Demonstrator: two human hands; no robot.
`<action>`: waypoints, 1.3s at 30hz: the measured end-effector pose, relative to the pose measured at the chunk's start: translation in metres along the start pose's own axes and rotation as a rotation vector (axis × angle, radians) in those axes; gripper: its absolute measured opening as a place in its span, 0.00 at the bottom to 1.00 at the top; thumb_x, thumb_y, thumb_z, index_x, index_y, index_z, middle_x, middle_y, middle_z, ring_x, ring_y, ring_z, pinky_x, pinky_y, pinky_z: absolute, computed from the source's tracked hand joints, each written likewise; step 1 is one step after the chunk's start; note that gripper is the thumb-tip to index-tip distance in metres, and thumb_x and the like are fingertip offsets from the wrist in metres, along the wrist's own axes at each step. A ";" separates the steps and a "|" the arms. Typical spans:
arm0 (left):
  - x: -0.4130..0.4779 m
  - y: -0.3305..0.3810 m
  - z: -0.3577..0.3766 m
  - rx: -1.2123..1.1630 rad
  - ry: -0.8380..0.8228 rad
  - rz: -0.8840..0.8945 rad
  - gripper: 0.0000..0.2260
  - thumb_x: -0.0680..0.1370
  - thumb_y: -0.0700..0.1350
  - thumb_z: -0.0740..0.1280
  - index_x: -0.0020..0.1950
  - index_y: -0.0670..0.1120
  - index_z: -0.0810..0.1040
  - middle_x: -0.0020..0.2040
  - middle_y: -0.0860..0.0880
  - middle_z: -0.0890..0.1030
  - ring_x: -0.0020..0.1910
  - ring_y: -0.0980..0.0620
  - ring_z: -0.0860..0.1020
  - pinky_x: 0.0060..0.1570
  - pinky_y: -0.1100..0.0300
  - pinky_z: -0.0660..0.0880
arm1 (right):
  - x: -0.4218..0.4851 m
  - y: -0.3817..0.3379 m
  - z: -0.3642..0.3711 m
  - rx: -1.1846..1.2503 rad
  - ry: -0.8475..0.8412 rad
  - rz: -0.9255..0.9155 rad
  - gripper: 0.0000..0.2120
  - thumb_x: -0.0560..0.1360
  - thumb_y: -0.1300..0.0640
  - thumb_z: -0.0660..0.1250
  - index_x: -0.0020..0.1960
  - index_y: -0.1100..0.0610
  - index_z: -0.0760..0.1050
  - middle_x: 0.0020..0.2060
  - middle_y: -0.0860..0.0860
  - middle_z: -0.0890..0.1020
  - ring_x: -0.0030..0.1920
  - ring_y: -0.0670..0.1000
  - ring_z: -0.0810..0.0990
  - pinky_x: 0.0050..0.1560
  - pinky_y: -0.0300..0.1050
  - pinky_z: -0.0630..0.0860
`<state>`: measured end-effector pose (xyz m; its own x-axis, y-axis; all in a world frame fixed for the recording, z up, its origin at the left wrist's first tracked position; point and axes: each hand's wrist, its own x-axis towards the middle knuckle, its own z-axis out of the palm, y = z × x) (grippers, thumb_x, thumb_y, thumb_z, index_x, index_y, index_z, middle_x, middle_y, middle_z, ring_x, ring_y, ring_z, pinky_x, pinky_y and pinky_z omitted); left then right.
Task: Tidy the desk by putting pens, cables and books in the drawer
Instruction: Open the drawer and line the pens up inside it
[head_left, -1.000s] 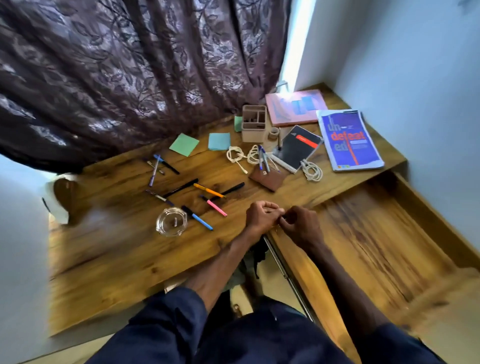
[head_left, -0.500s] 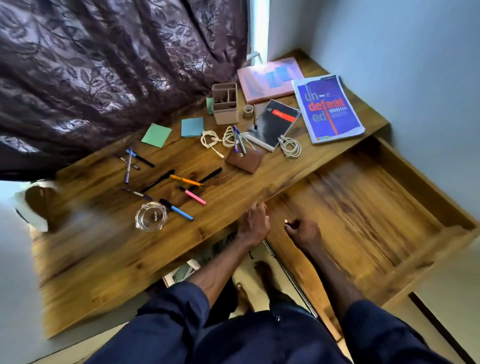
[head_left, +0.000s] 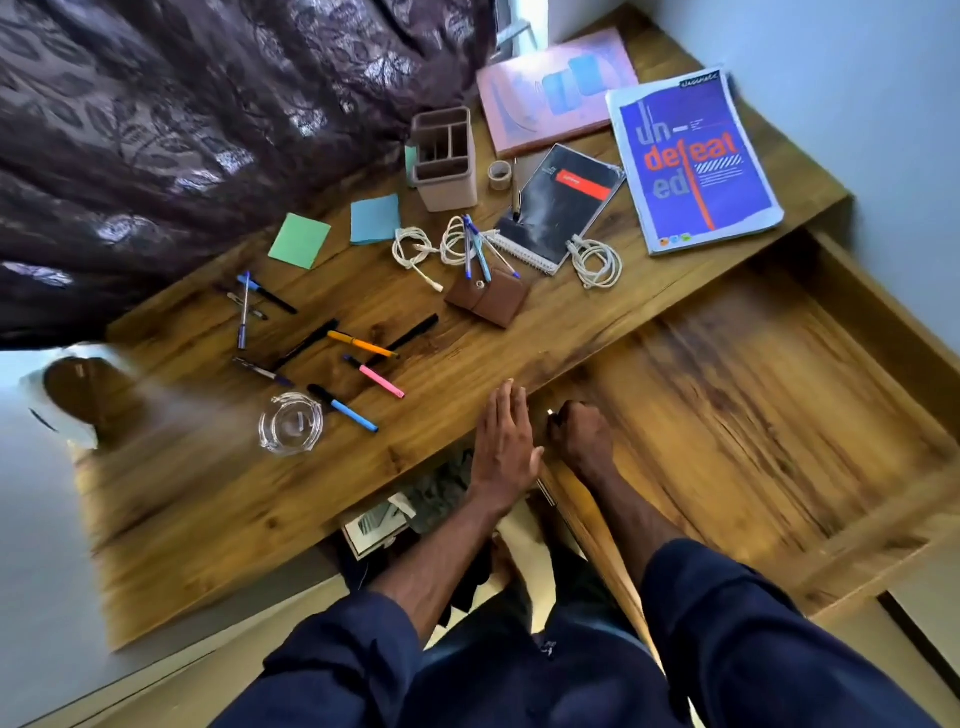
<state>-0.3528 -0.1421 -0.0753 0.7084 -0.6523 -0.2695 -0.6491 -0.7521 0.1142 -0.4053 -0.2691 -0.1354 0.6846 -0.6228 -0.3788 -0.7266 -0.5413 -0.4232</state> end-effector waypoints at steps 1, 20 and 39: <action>0.000 -0.001 0.000 0.004 0.001 0.007 0.47 0.72 0.58 0.76 0.80 0.39 0.57 0.79 0.37 0.61 0.78 0.39 0.62 0.75 0.45 0.65 | 0.002 0.000 0.003 -0.015 0.003 -0.006 0.12 0.76 0.51 0.67 0.45 0.60 0.81 0.41 0.59 0.84 0.39 0.60 0.83 0.33 0.43 0.70; -0.001 -0.006 0.000 -0.041 -0.020 0.016 0.47 0.73 0.57 0.75 0.82 0.40 0.53 0.81 0.38 0.57 0.80 0.40 0.58 0.77 0.46 0.63 | -0.008 0.003 0.019 -0.126 -0.003 -0.003 0.13 0.77 0.50 0.68 0.45 0.60 0.82 0.41 0.58 0.83 0.36 0.57 0.81 0.32 0.42 0.67; -0.001 -0.010 -0.026 -0.115 -0.048 0.033 0.37 0.77 0.46 0.73 0.80 0.41 0.58 0.79 0.40 0.62 0.78 0.42 0.63 0.74 0.48 0.68 | -0.035 0.026 -0.013 0.104 0.089 0.059 0.11 0.72 0.50 0.76 0.51 0.55 0.82 0.44 0.51 0.85 0.42 0.52 0.83 0.40 0.45 0.79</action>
<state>-0.3401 -0.1365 -0.0512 0.6717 -0.6734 -0.3089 -0.6333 -0.7382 0.2322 -0.4491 -0.2689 -0.1226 0.6300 -0.7016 -0.3329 -0.7519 -0.4438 -0.4875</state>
